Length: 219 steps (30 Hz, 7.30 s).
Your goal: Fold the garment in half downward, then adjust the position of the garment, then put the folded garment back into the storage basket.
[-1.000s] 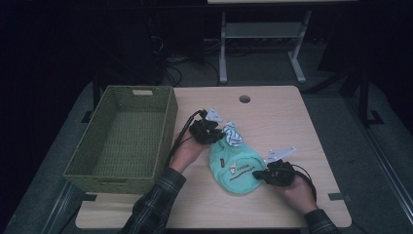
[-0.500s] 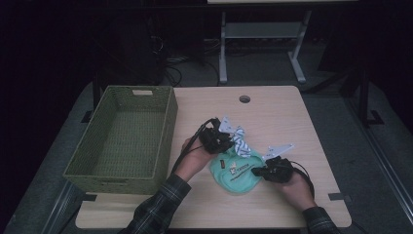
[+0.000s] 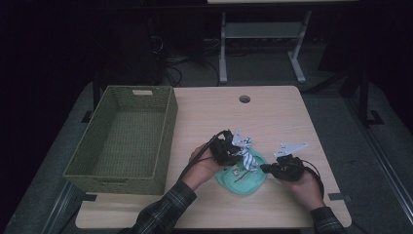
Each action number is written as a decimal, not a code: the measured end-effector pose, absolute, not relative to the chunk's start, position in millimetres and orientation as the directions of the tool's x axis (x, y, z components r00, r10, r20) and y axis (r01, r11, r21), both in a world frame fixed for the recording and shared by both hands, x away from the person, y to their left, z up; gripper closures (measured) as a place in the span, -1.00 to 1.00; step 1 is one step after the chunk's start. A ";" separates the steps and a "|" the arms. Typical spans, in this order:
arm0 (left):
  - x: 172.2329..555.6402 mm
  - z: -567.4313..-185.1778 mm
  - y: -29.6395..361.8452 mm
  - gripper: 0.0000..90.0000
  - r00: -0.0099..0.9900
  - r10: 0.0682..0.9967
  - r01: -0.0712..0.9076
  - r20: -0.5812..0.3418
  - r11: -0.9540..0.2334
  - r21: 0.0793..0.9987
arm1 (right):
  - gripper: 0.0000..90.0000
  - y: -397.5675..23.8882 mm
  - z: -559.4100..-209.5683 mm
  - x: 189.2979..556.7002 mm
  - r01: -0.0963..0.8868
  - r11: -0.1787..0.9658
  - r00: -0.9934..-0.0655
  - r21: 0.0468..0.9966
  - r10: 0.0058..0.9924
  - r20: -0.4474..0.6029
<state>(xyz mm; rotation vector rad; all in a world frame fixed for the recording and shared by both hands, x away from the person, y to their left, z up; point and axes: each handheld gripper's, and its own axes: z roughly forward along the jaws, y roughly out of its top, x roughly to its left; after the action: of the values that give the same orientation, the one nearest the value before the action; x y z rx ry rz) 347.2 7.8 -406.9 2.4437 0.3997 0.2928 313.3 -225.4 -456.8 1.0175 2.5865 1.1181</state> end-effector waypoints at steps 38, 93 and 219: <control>380.6 -422.3 15.4 0.33 0.902 0.415 0.395 -0.120 -0.680 0.618 | 1.00 -209.1 -461.5 312.1 0.504 0.536 -0.793 0.677 0.598 0.117; 335.9 -393.8 13.0 0.97 0.948 0.295 0.292 -0.119 -0.656 0.696 | 1.00 -217.0 -467.0 298.7 0.524 0.540 -0.778 0.659 0.618 0.112; 374.5 -451.3 66.7 0.98 0.840 0.533 0.477 -0.100 -0.638 0.604 | 1.00 -223.3 -466.6 285.9 0.497 0.552 -0.801 0.670 0.589 0.108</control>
<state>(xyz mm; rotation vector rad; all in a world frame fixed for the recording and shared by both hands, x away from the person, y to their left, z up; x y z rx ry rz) 374.5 66.7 -451.3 2.3750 0.7337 0.1147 285.9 -223.3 -466.6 0.9331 2.6515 1.0828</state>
